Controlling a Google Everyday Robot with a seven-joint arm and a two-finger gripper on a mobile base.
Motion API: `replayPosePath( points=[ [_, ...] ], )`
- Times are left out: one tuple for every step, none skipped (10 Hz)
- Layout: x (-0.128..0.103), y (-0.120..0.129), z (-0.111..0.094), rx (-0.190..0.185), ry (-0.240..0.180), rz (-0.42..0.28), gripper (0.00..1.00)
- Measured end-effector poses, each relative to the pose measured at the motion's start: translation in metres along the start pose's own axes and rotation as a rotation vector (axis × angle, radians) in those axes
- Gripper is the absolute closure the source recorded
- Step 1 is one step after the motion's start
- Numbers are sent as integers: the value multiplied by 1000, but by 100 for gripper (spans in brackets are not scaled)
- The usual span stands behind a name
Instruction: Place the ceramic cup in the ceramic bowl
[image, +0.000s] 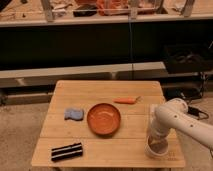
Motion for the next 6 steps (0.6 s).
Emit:
replayPosePath(
  points=[
    [1,-3,-12,-7,-2,0,95],
    [1,-5,-18,-13,-2,-1,95],
    [2,-5,-21,-18,-1,1,95],
    [4,-5,-23,-21,0,3,95],
    [3,-9,-29,-23,2,1,95],
    [1,-13,-41,-27,5,0,95]
  ],
)
